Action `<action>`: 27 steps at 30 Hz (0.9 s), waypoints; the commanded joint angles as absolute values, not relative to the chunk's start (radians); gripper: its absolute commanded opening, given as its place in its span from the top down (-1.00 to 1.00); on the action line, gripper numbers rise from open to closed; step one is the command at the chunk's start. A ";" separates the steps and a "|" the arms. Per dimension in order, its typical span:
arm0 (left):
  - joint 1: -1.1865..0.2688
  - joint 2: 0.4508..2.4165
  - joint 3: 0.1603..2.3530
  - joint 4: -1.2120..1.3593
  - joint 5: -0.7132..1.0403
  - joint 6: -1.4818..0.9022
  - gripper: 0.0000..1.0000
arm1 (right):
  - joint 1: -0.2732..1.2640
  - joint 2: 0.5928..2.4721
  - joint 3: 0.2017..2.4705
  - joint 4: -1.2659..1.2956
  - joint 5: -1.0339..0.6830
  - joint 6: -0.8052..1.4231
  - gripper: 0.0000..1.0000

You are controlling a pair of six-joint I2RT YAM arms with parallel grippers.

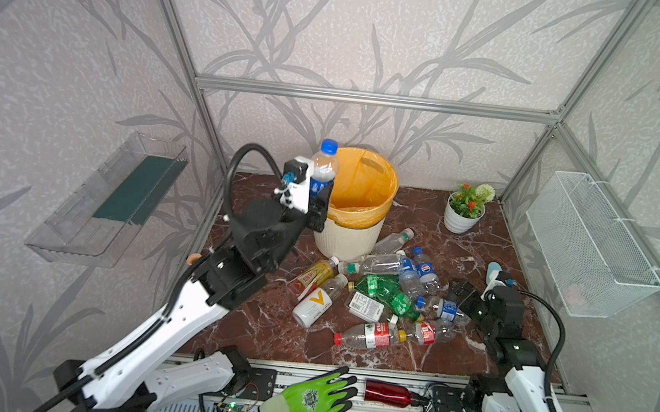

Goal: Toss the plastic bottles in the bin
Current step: 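Lift the Pepsi bottle over the bin with the left gripper and release, then lower the left gripper onto a clear bottle with white-yellow label and grasp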

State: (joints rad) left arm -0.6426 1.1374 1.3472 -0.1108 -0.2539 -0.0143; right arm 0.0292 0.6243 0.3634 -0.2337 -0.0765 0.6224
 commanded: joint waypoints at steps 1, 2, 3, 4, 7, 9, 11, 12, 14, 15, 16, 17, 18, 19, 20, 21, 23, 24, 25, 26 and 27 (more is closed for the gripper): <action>-0.572 1.366 1.570 -0.248 -0.055 -0.077 0.00 | 0.025 0.629 0.392 -0.226 -0.099 0.590 -0.97; -0.571 1.428 1.639 -0.322 -0.039 -0.078 -0.08 | 0.025 0.631 0.400 -0.236 -0.098 0.582 -0.97; -0.571 1.468 1.673 -0.358 -0.032 -0.086 -0.36 | 0.024 0.631 0.406 -0.248 -0.095 0.574 -0.97; -0.571 1.487 1.685 -0.367 -0.037 -0.095 -0.59 | 0.025 0.628 0.411 -0.257 -0.092 0.569 -0.97; -0.571 1.454 1.621 -0.303 -0.047 -0.105 -0.87 | 0.024 0.609 0.416 -0.277 -0.079 0.559 -0.98; -0.573 1.389 1.528 -0.214 -0.040 -0.092 -0.92 | 0.024 0.598 0.418 -0.286 -0.069 0.555 -0.98; -0.573 1.324 1.458 -0.156 -0.034 -0.084 -0.96 | 0.024 0.598 0.417 -0.288 -0.057 0.557 -0.98; -0.573 1.292 1.436 -0.152 -0.041 -0.086 -0.96 | 0.024 0.602 0.417 -0.288 -0.054 0.560 -0.98; -0.574 1.237 1.402 -0.162 -0.041 -0.071 -0.97 | 0.025 0.610 0.415 -0.280 -0.054 0.567 -0.98; -0.576 1.210 1.381 -0.171 -0.043 -0.074 -0.96 | 0.025 0.616 0.413 -0.275 -0.059 0.570 -0.98; -0.577 1.186 1.361 -0.179 -0.044 -0.075 -0.96 | 0.025 0.620 0.411 -0.269 -0.062 0.574 -0.98; -0.578 1.161 1.335 -0.189 -0.046 -0.077 -0.96 | 0.025 0.625 0.411 -0.265 -0.063 0.577 -0.98; -0.579 1.137 1.308 -0.200 -0.051 -0.082 -0.96 | 0.025 0.629 0.409 -0.260 -0.064 0.581 -0.98; -0.582 1.117 1.283 -0.213 -0.057 -0.089 -0.95 | 0.025 0.632 0.405 -0.256 -0.066 0.585 -0.98; -0.586 1.097 1.252 -0.232 -0.062 -0.098 -0.93 | 0.025 0.636 0.402 -0.251 -0.067 0.591 -0.98; -0.592 1.080 1.222 -0.253 -0.067 -0.108 -0.91 | 0.025 0.637 0.399 -0.247 -0.070 0.596 -0.98; -0.622 1.042 1.147 -0.299 -0.089 -0.124 -0.87 | 0.025 0.640 0.392 -0.240 -0.074 0.605 -0.98; -0.642 1.028 1.116 -0.329 -0.116 -0.128 -0.86 | 0.025 0.641 0.390 -0.241 -0.073 0.607 -0.98; -0.675 1.014 1.082 -0.360 -0.157 -0.128 -0.85 | 0.025 0.642 0.388 -0.241 -0.072 0.610 -0.97; -0.706 1.001 1.048 -0.390 -0.193 -0.132 -0.85 | 0.025 0.643 0.387 -0.240 -0.071 0.612 -0.97; -0.734 0.994 1.017 -0.418 -0.218 -0.142 -0.85 | 0.025 0.645 0.387 -0.241 -0.071 0.615 -0.97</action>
State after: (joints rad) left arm -0.6773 1.0054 1.0874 -0.2836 -0.1280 -0.1223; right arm 0.0288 0.6415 0.3859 -0.2596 -0.0704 0.5983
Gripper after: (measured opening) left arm 0.927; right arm 0.987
